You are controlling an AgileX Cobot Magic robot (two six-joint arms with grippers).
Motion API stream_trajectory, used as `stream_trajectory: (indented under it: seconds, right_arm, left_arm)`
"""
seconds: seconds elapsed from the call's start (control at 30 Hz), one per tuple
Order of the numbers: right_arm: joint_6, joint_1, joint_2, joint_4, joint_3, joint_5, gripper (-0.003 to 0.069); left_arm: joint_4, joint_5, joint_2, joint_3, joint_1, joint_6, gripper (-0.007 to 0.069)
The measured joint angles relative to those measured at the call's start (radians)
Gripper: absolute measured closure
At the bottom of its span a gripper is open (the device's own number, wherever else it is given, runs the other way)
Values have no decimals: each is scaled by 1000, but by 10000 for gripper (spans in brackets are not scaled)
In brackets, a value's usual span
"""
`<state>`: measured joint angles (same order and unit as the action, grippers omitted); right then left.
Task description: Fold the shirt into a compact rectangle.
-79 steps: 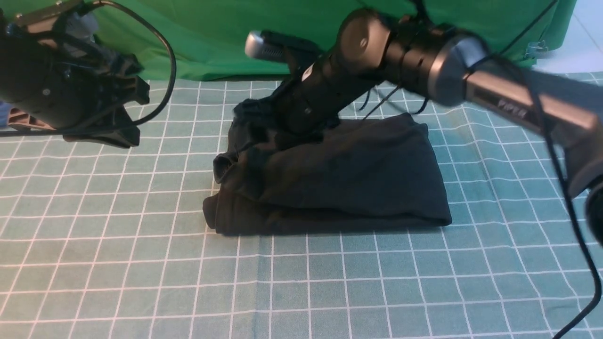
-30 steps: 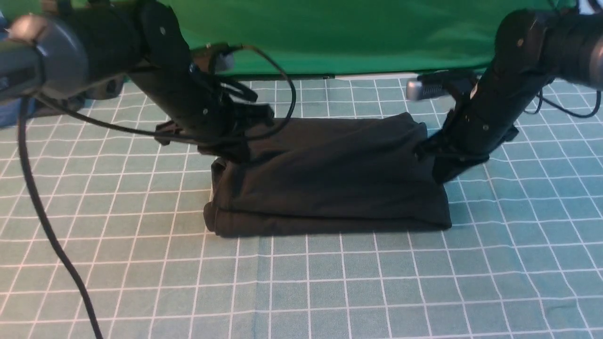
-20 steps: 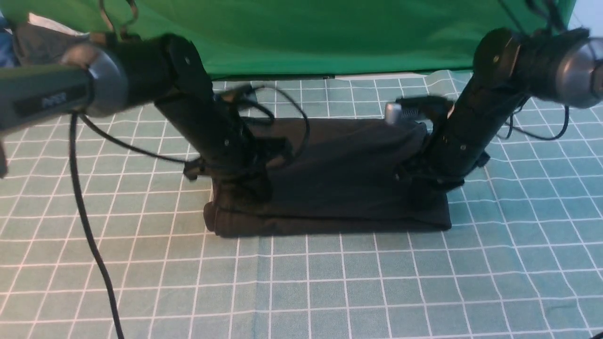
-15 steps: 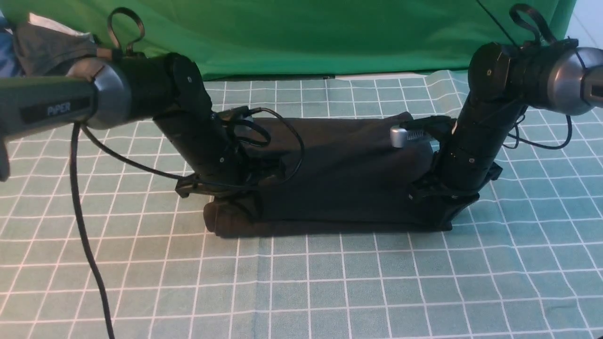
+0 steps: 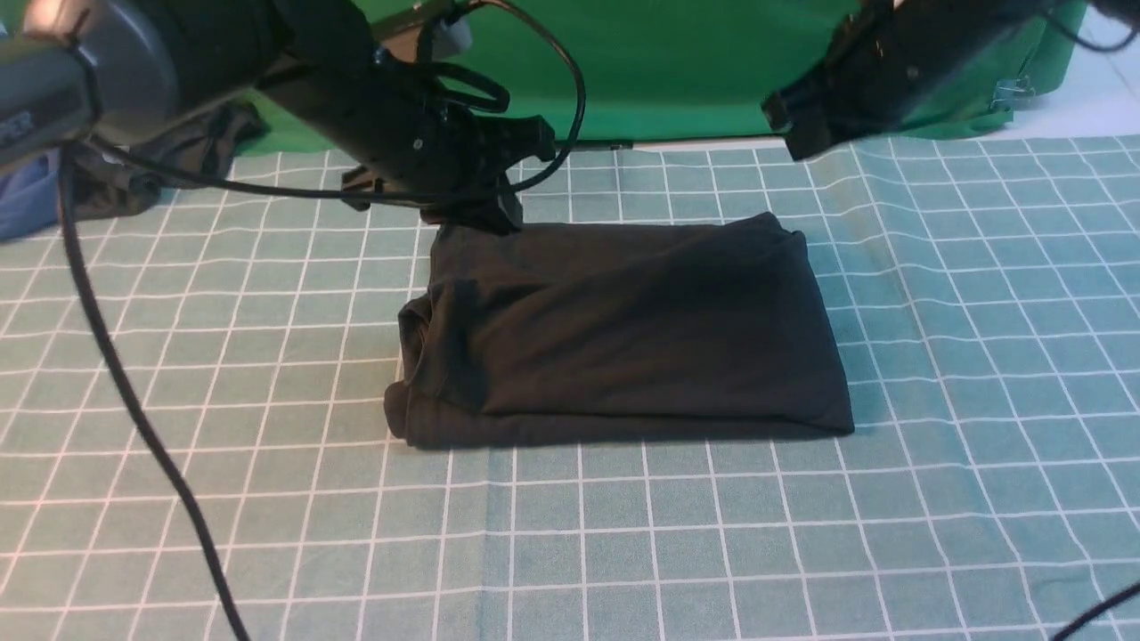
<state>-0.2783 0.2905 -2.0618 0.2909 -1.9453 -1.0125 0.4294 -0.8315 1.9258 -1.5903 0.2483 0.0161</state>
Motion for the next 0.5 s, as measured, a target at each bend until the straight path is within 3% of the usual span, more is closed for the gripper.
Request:
stream_trajectory:
  seconds: [0.13,0.27,0.37,0.5]
  right_arm:
    - [0,-1,-128,66,-85,-81,634]
    - [0,-1,-215,78,-87,-109,634]
    - [0,-1,-273,78,-87,-95,634]
    - [0,-1,-312,79,-88,45,633]
  left_arm:
    - [84,-10,105,-11,0,-64,613]
    - [89,-10,169,-11,0,-87,613]
    - [21,-5,207,-11,0,-64,613]
    - [-84,18,237,-13,0,23,613]
